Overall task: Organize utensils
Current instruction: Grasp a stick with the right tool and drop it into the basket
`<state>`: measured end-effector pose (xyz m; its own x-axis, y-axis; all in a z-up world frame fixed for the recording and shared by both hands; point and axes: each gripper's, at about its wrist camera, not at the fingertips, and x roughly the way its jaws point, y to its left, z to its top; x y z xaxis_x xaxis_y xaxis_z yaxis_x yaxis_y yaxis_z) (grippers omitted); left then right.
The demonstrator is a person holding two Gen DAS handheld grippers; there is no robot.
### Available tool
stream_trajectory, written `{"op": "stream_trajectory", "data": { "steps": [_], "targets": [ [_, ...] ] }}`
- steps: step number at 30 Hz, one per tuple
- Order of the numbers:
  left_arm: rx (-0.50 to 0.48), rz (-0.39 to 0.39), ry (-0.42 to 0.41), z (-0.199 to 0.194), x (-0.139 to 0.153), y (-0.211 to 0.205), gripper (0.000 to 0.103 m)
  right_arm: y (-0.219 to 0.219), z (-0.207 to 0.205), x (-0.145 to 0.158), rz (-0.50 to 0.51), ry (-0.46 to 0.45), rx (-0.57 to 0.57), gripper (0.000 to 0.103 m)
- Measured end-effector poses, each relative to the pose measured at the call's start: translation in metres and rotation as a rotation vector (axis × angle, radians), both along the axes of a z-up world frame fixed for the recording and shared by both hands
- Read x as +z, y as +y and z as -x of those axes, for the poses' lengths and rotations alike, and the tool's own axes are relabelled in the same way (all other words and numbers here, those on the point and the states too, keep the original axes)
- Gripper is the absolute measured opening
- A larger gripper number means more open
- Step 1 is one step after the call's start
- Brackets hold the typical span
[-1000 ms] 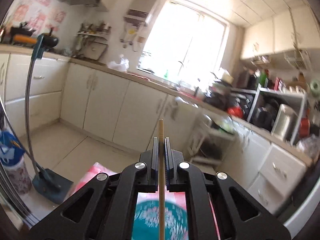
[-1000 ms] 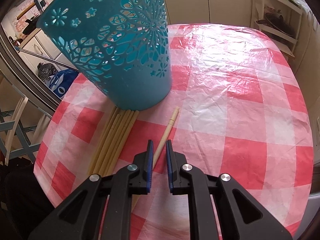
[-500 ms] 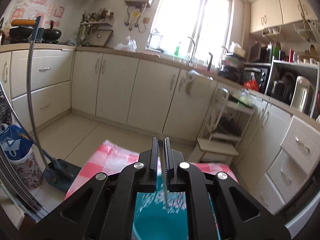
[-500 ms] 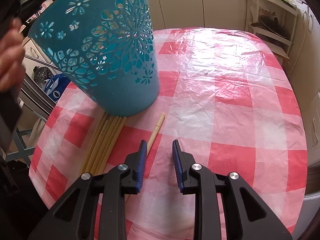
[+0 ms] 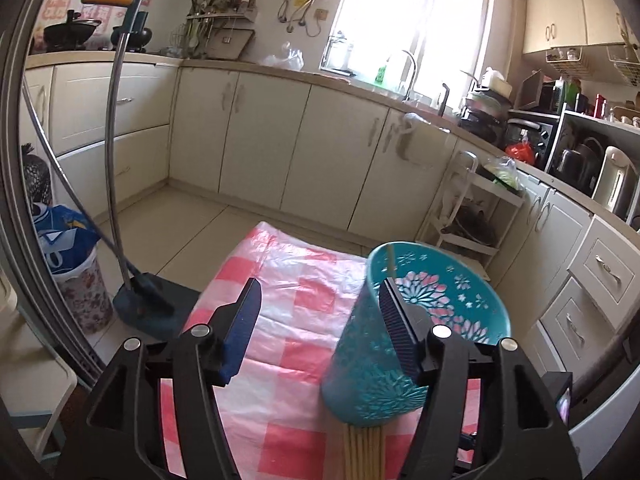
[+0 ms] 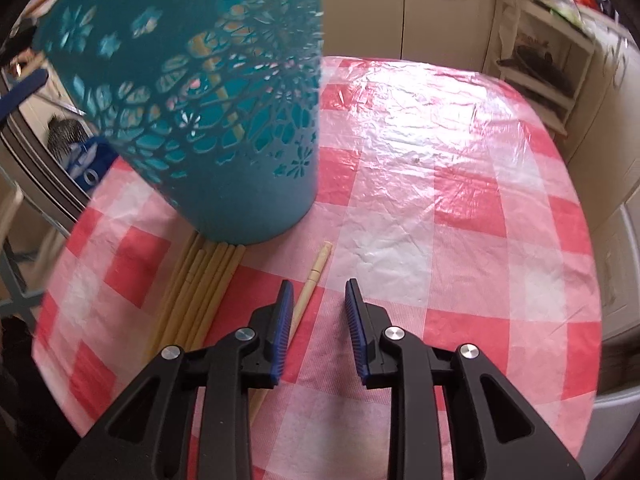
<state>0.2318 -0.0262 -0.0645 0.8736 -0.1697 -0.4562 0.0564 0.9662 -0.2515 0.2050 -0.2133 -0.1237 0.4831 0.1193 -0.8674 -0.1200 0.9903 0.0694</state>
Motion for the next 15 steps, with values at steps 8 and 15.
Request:
{"op": "stream_trajectory", "data": {
  "steps": [8, 15],
  "targets": [
    [0.020, 0.047, 0.041, -0.008, 0.000, 0.025, 0.060, -0.008, 0.014, 0.010, -0.037, 0.036, -0.001, 0.006],
    [0.056, 0.109, 0.042, -0.006, 0.004, 0.041, 0.063, -0.075, 0.046, 0.091, -0.467, -0.228, -0.214, 0.006]
  ]
}}
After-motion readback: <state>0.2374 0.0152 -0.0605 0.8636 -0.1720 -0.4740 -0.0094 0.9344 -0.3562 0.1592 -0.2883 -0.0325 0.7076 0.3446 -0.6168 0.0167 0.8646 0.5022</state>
